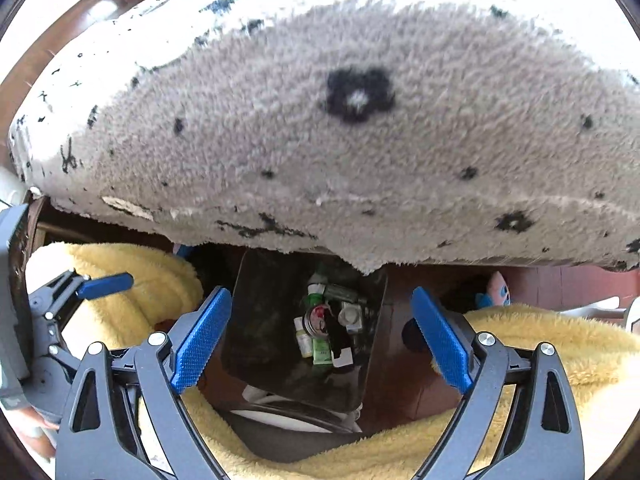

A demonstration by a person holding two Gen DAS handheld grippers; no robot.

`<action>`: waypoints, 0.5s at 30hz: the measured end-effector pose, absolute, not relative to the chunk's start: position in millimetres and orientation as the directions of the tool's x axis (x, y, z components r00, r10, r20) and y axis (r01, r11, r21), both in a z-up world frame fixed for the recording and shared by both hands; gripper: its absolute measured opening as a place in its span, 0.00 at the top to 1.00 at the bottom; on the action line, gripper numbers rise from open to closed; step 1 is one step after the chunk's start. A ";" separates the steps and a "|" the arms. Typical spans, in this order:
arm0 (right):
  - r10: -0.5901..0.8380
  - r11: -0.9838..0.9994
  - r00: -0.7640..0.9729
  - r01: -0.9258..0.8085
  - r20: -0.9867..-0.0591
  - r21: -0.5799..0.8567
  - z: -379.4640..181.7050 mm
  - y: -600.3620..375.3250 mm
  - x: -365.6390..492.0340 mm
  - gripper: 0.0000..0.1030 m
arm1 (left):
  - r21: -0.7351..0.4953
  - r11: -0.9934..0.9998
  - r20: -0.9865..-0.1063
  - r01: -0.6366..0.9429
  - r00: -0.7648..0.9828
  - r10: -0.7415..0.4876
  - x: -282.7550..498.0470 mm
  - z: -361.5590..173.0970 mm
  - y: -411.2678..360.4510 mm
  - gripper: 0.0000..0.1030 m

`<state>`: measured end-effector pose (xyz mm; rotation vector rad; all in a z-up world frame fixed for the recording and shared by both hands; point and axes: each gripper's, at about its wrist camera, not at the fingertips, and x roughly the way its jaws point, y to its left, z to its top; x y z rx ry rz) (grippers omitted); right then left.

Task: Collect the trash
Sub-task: 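Raise both open tools back above the bed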

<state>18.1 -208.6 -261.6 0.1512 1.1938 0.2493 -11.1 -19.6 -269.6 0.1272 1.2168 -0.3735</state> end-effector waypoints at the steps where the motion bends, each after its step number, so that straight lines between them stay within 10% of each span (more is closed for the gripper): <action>1: 0.269 0.963 0.354 -0.113 -0.896 0.244 -257.7 -210.0 18.1 0.10 | -0.093 0.932 -0.927 0.350 0.312 -0.209 -10.8 -263.4 -18.0 0.08; 15: 0.206 0.978 0.559 -0.132 -0.803 0.159 -174.3 -232.9 46.6 0.09 | -0.011 0.957 -0.816 0.291 0.550 -0.176 43.5 -162.0 11.6 0.08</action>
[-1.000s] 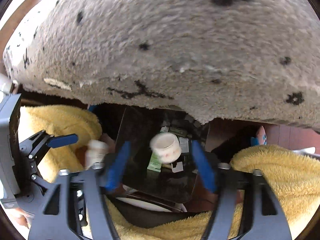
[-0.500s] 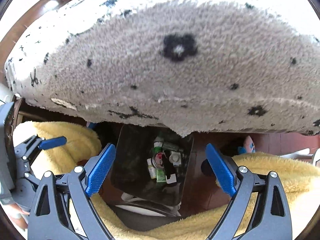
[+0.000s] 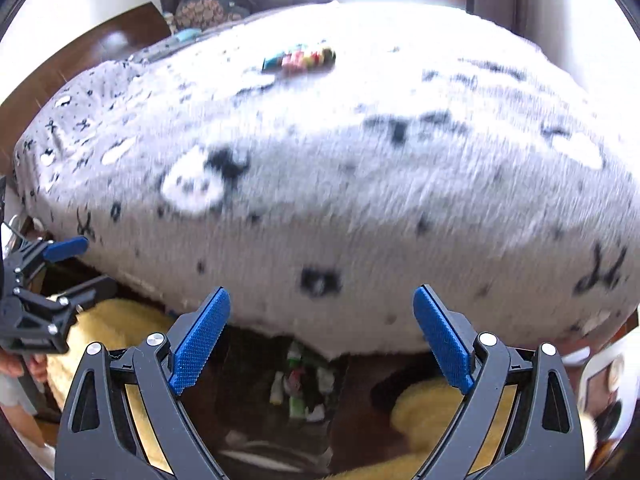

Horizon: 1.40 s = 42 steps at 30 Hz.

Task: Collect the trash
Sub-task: 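Raise both open tools back above the bed, then grasp the blue wipes pack with the left tool while the right tool grasps the hair ties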

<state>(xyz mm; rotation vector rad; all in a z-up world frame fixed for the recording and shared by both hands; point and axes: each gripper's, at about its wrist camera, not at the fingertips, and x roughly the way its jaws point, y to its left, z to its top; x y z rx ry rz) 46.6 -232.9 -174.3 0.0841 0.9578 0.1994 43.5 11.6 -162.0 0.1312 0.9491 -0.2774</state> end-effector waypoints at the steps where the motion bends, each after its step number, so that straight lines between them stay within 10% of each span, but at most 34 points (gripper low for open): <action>1: 0.198 0.980 0.570 -0.130 -0.798 0.151 -168.2 -234.5 53.1 0.09 | -0.001 0.958 -0.809 0.287 0.563 -0.170 49.5 -157.1 13.3 0.08; 35: 0.156 0.979 0.561 -0.199 -0.813 0.050 -173.9 -162.6 344.8 0.07 | 0.060 0.956 -0.809 0.287 0.575 -0.122 261.4 -160.1 7.4 0.08; 42: 0.173 0.974 0.575 -0.221 -0.800 0.051 -172.2 -169.4 350.7 0.29 | 0.055 0.950 -0.806 0.309 0.575 -0.140 284.4 -158.1 -9.4 0.08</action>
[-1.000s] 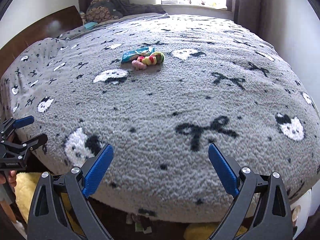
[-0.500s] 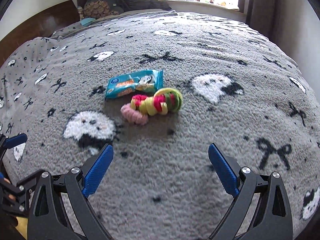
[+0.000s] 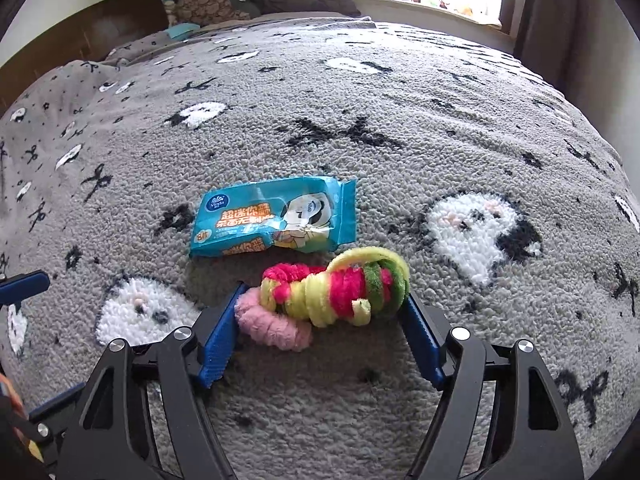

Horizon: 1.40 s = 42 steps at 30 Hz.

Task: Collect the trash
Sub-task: 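Grasp the blue wipes pack with the left tool while the right tool grasps the hair ties, then lower both tools below the bed edge and open both over the bin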

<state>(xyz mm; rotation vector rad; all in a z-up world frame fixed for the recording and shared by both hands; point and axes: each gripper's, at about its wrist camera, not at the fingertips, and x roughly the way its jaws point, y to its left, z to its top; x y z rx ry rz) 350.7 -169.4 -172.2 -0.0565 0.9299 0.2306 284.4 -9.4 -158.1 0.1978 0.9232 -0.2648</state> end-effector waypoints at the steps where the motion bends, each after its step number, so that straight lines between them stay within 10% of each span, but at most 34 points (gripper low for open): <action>1: 0.169 0.975 0.580 -0.219 -0.797 0.047 -171.9 -170.6 351.7 0.29 | 0.052 0.949 -0.805 0.312 0.575 -0.145 289.0 -157.6 -12.8 0.08; 16: 0.187 0.979 0.589 -0.173 -0.786 0.103 -149.1 -256.0 337.3 0.29 | 0.034 0.906 -0.810 0.423 0.542 -0.223 387.0 -173.5 -88.0 0.13; 26: 0.145 0.987 0.592 -0.145 -0.793 0.072 -157.9 -263.0 333.3 0.29 | 0.029 0.897 -0.817 0.442 0.527 -0.233 393.3 -175.6 -105.7 0.58; 42: 0.122 0.989 0.673 -0.147 -0.729 0.030 -100.2 -257.5 252.6 0.29 | 0.051 0.904 -0.739 0.425 0.625 -0.252 283.2 -83.8 -83.4 0.62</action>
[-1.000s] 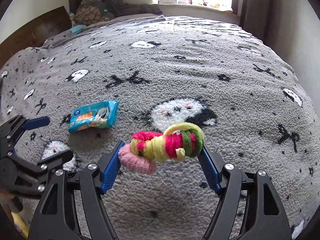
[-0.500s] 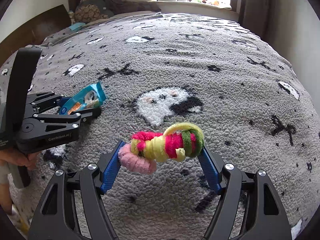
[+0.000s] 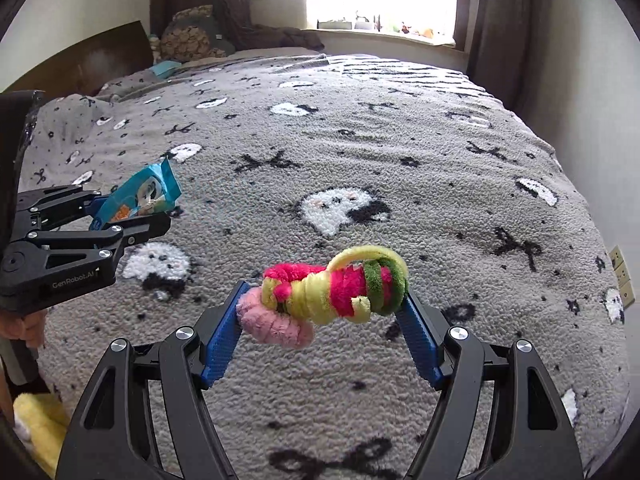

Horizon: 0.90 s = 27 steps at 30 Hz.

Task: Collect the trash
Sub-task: 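Lower both tools below the bed edge and open both over the bin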

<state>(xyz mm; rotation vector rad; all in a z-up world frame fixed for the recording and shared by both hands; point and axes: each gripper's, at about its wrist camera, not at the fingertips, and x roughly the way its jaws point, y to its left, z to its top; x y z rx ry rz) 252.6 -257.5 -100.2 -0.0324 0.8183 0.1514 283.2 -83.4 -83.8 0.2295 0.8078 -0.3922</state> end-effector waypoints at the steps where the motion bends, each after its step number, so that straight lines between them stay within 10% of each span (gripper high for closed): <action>1: 0.123 0.988 0.686 -0.149 -0.718 0.026 -90.8 -256.3 242.4 0.29 | 0.053 0.905 -0.730 0.422 0.635 -0.253 274.9 -75.8 -82.2 0.62; 27: 0.190 0.976 0.794 -0.217 -0.577 0.023 -35.9 -243.4 55.5 0.29 | 0.086 0.916 -0.623 0.391 0.739 -0.257 54.0 -44.6 -44.8 0.61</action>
